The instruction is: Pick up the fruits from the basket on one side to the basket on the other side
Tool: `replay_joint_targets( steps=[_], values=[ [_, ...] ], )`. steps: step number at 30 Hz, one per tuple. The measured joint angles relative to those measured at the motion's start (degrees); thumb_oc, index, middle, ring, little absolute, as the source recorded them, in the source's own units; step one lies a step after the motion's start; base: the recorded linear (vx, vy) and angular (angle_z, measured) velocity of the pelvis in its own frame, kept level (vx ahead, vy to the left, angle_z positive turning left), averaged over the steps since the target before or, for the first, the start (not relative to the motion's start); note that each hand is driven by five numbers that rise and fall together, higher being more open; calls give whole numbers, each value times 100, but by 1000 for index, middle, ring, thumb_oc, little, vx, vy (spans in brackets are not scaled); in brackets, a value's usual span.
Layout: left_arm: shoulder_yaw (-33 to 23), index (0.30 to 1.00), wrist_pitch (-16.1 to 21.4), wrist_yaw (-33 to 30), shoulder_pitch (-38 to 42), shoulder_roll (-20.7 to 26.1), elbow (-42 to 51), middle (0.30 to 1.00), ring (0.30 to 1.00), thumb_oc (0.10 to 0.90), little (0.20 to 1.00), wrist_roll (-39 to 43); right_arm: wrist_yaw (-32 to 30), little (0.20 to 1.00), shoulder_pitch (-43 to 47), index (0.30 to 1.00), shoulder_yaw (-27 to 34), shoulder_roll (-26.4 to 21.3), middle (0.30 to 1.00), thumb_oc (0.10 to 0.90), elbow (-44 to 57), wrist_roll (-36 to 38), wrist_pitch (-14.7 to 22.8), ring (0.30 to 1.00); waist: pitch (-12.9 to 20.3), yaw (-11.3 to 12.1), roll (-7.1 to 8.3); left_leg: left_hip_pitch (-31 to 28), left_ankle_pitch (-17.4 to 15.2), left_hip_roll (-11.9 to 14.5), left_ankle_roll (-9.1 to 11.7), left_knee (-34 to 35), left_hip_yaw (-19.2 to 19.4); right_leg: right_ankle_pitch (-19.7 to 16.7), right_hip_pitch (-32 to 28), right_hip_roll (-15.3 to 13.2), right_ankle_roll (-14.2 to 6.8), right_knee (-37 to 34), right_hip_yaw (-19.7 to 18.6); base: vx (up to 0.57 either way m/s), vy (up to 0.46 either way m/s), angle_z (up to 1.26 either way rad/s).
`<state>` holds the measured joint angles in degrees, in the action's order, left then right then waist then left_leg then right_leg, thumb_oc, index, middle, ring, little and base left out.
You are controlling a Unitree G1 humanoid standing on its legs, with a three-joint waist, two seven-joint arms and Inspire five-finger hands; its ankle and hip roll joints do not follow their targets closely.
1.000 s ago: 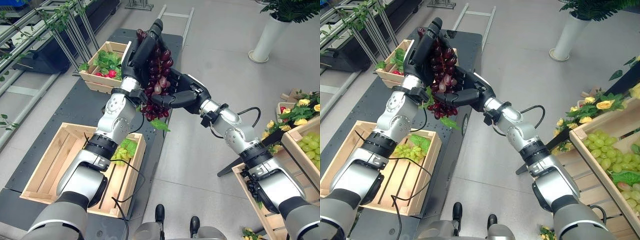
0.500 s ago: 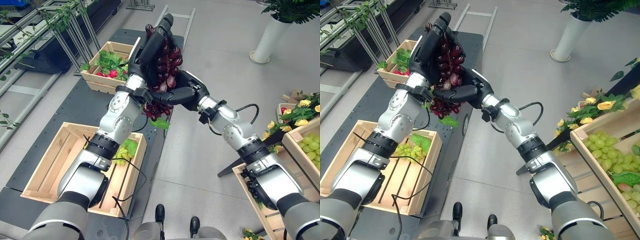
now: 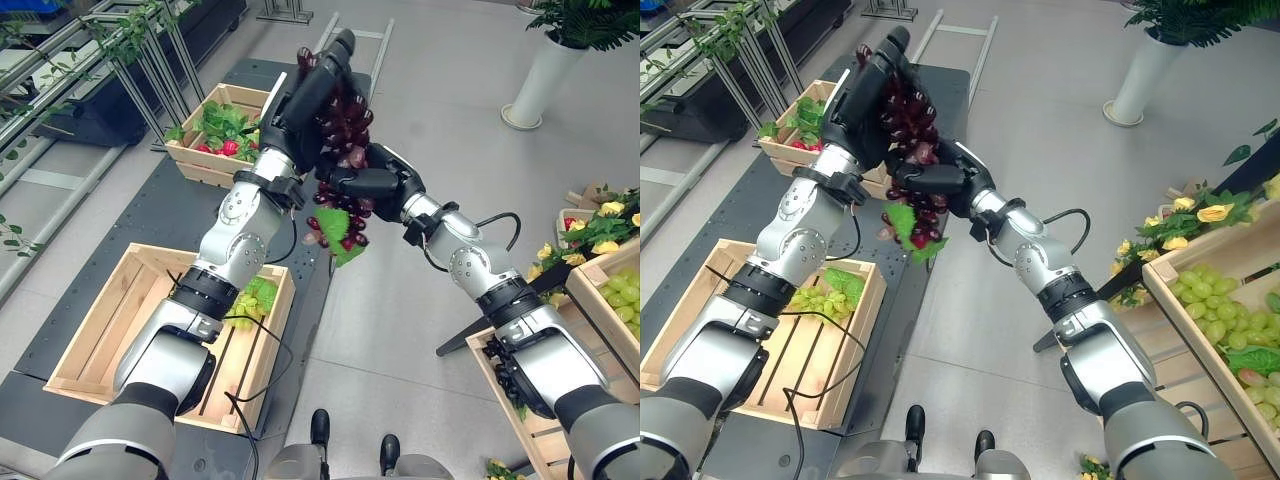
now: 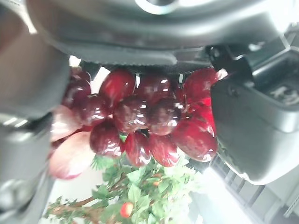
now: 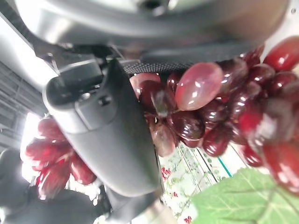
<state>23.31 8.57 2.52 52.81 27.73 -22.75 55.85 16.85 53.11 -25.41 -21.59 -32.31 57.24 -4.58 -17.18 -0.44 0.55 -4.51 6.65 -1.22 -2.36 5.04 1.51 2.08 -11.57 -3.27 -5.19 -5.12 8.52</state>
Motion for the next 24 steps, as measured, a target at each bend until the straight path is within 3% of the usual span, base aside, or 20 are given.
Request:
replay_joint_targets(
  steps=[13,14,15,20,24],
  values=[
    [278,300,94,1,0,-26,-118,300,300,400,300,-354,8,300,-25,300,48,-40,300,400,-340,-46,5,300,42,-38,-82,-8,0,2,0,0,21,0,2,0,0,0,-19,0,0,0],
    [278,681,182,-27,0,-20,-224,681,681,654,681,-359,21,300,-47,300,42,-17,300,400,-339,-47,5,300,54,-54,-102,-15,-1,3,1,0,27,0,0,0,0,0,-28,0,0,0],
    [278,900,220,-59,0,-19,-271,900,900,800,900,-367,23,300,-58,300,42,-7,300,400,-339,-49,5,300,59,-64,-112,-16,-1,3,1,0,29,0,0,0,0,0,-31,0,0,0],
    [185,900,250,-337,-1,0,-958,900,900,800,900,-379,249,300,-246,300,42,-7,300,400,-331,-49,19,300,122,-137,-219,-33,-1,8,1,2,43,-1,-10,1,-1,0,-45,0,0,0],
    [-603,900,256,-734,-19,28,-1630,900,900,800,900,-170,333,300,-548,300,56,-234,300,400,-335,-49,22,300,124,-185,-221,-54,-2,23,2,4,61,-9,-21,11,7,0,-58,15,15,-3]
  ],
)
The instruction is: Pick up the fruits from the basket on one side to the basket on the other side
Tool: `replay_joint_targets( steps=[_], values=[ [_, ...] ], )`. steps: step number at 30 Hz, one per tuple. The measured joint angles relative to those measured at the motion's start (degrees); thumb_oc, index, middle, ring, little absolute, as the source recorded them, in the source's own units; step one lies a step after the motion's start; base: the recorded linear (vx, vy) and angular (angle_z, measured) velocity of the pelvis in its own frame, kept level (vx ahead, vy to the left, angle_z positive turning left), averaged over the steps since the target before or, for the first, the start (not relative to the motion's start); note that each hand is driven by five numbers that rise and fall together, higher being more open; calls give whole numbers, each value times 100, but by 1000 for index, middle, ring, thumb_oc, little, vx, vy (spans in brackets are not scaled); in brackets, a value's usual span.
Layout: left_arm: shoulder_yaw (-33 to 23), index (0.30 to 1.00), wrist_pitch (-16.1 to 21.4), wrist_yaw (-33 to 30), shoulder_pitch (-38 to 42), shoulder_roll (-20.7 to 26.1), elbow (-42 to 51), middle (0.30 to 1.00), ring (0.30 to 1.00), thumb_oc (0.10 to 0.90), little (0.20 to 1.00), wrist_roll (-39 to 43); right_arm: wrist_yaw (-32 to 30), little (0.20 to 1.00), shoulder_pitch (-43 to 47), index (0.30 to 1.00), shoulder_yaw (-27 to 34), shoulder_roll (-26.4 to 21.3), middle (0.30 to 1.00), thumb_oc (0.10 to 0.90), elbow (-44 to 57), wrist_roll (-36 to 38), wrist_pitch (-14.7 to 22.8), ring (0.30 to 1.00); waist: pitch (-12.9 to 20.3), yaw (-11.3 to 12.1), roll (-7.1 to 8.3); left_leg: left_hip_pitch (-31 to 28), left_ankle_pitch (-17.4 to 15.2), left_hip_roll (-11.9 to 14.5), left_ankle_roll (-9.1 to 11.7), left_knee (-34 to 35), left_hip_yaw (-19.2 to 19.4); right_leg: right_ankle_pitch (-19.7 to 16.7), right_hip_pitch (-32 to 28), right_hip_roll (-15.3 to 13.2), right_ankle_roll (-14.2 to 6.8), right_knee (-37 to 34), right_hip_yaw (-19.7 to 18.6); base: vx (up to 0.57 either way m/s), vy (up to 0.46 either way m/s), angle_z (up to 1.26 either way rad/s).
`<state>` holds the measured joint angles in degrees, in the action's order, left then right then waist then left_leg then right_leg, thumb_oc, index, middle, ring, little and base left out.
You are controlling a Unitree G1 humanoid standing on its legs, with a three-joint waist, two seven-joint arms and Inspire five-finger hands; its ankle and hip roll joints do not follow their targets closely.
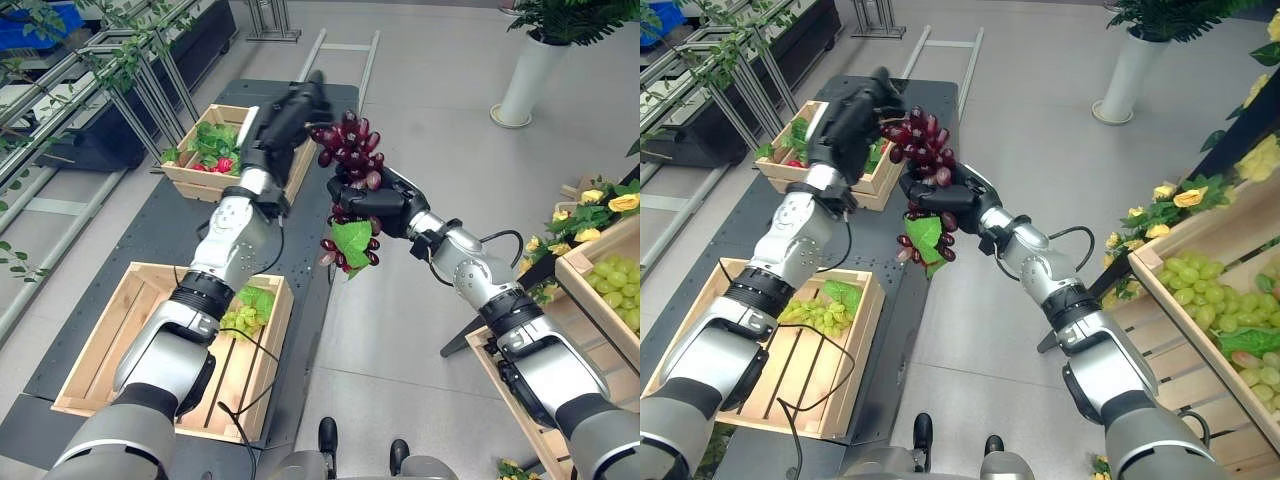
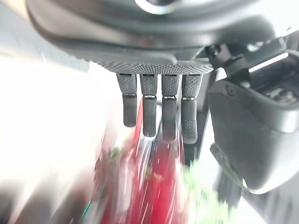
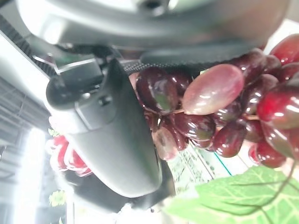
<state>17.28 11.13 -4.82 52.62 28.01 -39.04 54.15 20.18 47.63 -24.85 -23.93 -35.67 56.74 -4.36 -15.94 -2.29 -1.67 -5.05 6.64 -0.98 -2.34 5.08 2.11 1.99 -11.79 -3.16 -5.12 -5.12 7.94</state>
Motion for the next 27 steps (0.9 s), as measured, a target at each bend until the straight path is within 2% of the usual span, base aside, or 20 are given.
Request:
replay_joint_targets(
  steps=[2,7,13,19,23,27],
  values=[
    [-312,900,57,-105,-10,81,-153,900,900,800,900,147,14,300,-201,300,22,-201,300,400,-41,-1,0,300,0,4,0,-3,0,-2,0,1,-1,-1,-4,-2,-1,0,0,0,0,0],
    [-742,900,248,-282,-157,204,-291,900,900,800,900,294,78,300,-546,300,300,-316,300,400,-273,-7,0,300,1,8,3,-9,0,-2,0,1,-1,-3,-9,-1,-3,0,-5,0,0,0],
    [-799,900,294,-317,-596,231,-360,900,900,800,900,289,146,300,-843,300,525,-347,300,400,-365,-14,0,300,21,2,41,-43,0,2,0,3,36,-10,-23,3,-4,0,-56,6,2,-2],
    [-820,900,296,-155,-1048,230,-454,900,900,800,900,156,168,300,-1207,300,689,-336,300,400,-484,-58,0,300,100,-9,179,-52,-2,13,0,4,121,-27,-2,5,-6,0,-127,23,9,-6],
    [-854,900,415,-7,-1813,146,-123,900,900,800,900,-268,233,300,-1775,300,913,-226,300,400,-481,-297,1,300,136,-10,242,-62,-4,14,0,6,131,-31,-2,6,-8,0,-145,12,3,-2],
    [-895,900,595,66,-2726,-220,240,900,900,800,900,-513,240,300,-2420,300,974,-200,300,400,-481,-539,20,300,143,18,255,-68,-5,13,-2,7,133,-37,-6,6,-12,-1,-152,0,0,0]
  ],
)
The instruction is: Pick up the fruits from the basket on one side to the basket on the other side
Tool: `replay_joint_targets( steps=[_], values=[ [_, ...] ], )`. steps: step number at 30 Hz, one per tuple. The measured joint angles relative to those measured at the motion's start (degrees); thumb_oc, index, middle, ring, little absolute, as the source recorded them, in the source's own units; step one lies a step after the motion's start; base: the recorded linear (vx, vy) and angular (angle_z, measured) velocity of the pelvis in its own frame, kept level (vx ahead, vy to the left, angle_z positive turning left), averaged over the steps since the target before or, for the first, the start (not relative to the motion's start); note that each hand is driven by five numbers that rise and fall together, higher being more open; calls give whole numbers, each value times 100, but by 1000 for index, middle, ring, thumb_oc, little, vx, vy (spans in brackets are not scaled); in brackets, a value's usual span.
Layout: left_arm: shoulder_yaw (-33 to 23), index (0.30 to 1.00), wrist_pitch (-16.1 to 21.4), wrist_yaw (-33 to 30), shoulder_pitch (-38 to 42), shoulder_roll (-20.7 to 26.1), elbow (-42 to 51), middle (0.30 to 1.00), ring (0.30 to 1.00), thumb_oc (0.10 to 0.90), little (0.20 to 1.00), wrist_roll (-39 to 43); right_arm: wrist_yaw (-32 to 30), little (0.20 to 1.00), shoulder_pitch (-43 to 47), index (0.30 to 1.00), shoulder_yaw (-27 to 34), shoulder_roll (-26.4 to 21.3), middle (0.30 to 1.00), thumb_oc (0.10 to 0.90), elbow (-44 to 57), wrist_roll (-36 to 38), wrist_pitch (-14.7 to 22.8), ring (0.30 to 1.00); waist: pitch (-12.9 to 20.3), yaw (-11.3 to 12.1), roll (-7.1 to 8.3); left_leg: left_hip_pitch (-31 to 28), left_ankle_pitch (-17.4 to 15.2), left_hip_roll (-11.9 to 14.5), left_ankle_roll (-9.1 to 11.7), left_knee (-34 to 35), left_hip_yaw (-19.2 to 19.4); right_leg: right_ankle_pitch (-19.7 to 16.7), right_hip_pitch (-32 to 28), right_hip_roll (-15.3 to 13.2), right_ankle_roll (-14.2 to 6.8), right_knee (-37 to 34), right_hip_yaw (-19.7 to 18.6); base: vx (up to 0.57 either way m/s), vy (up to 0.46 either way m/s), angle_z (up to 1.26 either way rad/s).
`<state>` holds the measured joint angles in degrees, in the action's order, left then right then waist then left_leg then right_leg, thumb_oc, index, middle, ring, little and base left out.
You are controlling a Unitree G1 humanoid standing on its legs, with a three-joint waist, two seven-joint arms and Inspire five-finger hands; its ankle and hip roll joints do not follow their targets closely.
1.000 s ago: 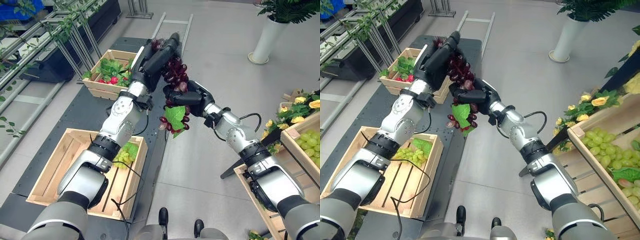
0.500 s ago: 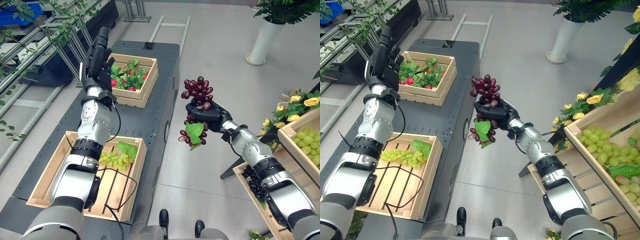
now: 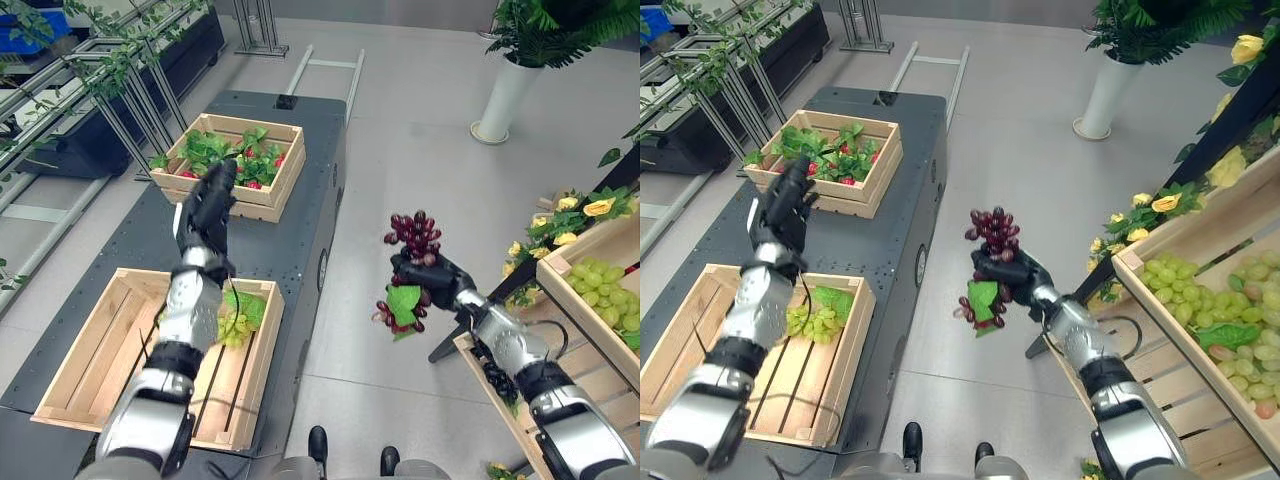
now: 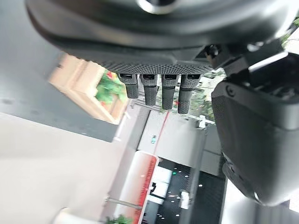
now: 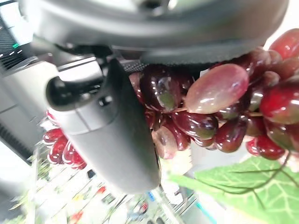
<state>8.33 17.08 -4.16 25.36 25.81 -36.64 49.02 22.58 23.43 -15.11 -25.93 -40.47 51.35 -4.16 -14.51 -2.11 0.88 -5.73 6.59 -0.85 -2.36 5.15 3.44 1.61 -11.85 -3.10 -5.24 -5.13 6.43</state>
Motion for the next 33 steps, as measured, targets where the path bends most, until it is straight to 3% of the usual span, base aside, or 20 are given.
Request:
replay_joint_targets(
  steps=[2,5,7,11,17,25,33],
  values=[
    [-93,900,274,-11,-868,-518,129,900,900,800,900,-251,28,300,-552,300,236,238,300,400,7,-149,108,300,12,2,17,-44,-17,-5,-13,1,22,0,-18,-6,-1,-2,-37,38,0,-6],
    [5,900,332,-79,-1481,-802,-34,900,900,800,900,-642,44,300,-963,300,308,317,300,400,-3,-197,112,300,23,9,47,-60,-20,1,-15,2,57,-6,-19,-1,-9,-3,-98,41,3,-7],
    [27,900,374,-118,-1781,-847,-94,900,900,800,900,-857,63,300,-1187,300,427,449,300,400,-99,-192,193,300,53,1,97,-70,-23,16,-11,3,83,-6,-17,8,-8,-3,-121,43,3,-7],
    [9,900,1152,-112,-2185,-950,-214,900,900,800,900,-1304,94,300,-1743,300,630,730,300,400,-313,-189,580,300,122,28,207,-101,-50,41,25,38,137,-9,-21,21,-4,-19,-165,28,-1,-7],
    [39,900,1739,-108,-2299,-920,-169,900,900,800,900,-2273,92,300,-2165,300,623,910,300,400,-323,-189,828,300,259,19,191,-108,-54,58,19,40,214,-51,12,30,-5,-22,-271,1,-2,-8],
    [407,900,1820,-294,-2348,-924,-280,900,900,800,900,-2970,-91,300,-2280,300,565,1204,300,400,-435,-148,1349,300,306,-10,213,-131,-67,116,38,40,380,-95,65,68,24,-22,-434,-1,-22,-11],
    [1024,900,1821,-266,-2397,-980,-741,900,900,800,900,-3144,-710,300,-2332,300,375,1660,300,400,-878,-151,1588,300,427,-52,217,-113,-107,137,32,40,630,-124,224,70,17,26,-638,-11,10,-16]
  ],
)
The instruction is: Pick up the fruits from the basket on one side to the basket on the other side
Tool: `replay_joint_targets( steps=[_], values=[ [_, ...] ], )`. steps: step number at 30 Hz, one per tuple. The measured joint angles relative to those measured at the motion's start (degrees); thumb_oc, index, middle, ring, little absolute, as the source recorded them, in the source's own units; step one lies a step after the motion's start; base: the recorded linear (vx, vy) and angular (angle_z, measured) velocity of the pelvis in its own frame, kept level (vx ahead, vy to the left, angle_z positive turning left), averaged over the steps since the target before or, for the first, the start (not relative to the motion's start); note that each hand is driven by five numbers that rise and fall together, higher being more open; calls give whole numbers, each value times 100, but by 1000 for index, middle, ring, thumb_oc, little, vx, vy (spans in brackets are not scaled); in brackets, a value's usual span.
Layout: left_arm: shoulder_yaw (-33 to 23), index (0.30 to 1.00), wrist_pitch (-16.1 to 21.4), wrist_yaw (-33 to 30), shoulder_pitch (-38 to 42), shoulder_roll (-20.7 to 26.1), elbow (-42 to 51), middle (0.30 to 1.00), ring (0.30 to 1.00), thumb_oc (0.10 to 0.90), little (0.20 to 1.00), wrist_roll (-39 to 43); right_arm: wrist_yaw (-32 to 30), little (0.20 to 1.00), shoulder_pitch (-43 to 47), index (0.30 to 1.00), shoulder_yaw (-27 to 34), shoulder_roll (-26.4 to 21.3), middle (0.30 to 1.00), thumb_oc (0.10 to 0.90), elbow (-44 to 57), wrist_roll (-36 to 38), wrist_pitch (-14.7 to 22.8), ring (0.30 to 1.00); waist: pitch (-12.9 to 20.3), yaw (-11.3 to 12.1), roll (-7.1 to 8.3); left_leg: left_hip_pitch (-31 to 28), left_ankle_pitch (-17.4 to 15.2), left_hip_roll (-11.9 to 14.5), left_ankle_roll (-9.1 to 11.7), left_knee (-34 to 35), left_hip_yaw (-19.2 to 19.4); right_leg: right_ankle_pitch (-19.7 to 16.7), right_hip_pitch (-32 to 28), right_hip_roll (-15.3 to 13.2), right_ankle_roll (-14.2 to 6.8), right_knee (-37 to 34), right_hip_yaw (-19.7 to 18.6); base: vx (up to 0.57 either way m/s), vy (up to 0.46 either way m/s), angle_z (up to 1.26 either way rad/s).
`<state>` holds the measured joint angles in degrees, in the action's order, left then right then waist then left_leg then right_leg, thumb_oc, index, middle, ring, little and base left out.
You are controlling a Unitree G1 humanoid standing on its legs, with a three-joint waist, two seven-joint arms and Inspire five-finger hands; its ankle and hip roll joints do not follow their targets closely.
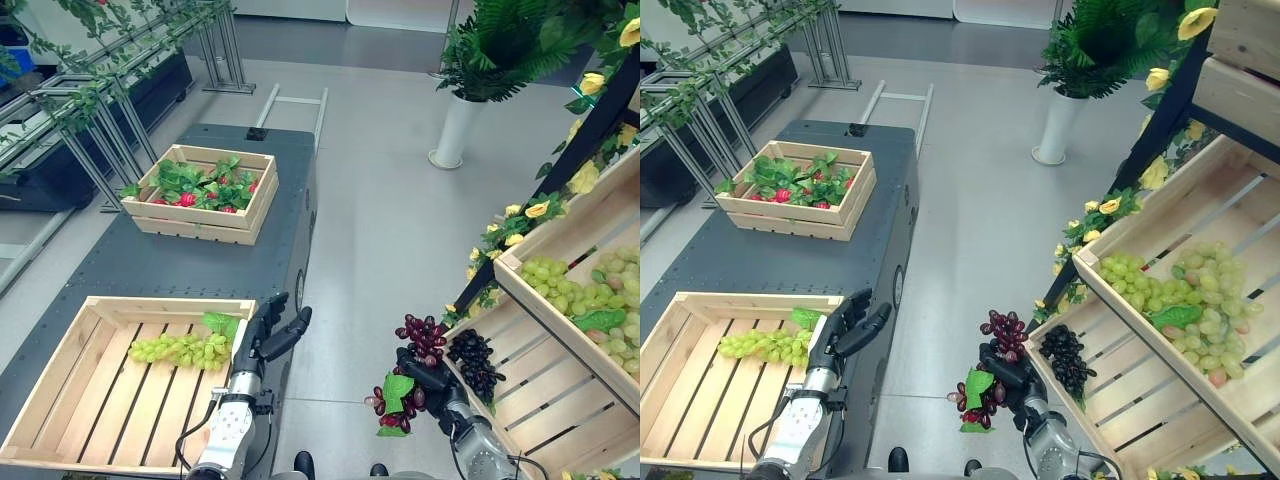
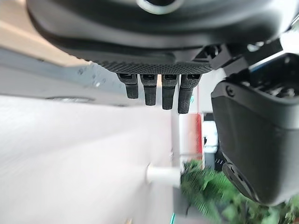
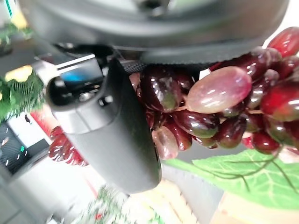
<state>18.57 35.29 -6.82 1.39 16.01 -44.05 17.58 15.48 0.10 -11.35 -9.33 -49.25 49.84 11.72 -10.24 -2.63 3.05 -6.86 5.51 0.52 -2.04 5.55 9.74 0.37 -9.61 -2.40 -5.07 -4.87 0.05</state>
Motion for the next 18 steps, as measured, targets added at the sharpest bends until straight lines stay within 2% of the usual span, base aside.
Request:
replay_joint_targets(
  steps=[7,14,16,18],
  values=[
    [274,900,-1,21,0,-15,-203,900,900,800,900,-180,-428,300,-120,300,-27,75,300,400,-221,-31,100,300,5,-322,-61,64,-33,9,-14,1,185,-36,166,-12,-32,16,-171,16,24,-16],
    [321,900,-3,116,-14,-15,-205,900,900,800,900,-208,-749,300,-222,300,-9,-174,300,400,-216,-485,343,300,-13,-404,-139,116,-58,50,15,-1,301,-45,287,30,-14,72,-283,8,-19,-9],
    [336,900,-2,74,44,10,-195,900,900,800,900,-209,-922,300,-183,300,2,-319,300,400,-94,-578,497,300,-61,-403,-145,365,-43,67,25,-74,308,-33,663,64,3,294,-308,-130,-48,-19],
    [353,900,-5,24,193,82,-184,900,900,800,900,-210,-1072,300,-82,300,13,-433,300,400,52,-744,618,300,-299,-410,-67,563,-42,65,23,-163,304,-30,918,79,6,461,-294,-148,-56,-18]
  ],
)
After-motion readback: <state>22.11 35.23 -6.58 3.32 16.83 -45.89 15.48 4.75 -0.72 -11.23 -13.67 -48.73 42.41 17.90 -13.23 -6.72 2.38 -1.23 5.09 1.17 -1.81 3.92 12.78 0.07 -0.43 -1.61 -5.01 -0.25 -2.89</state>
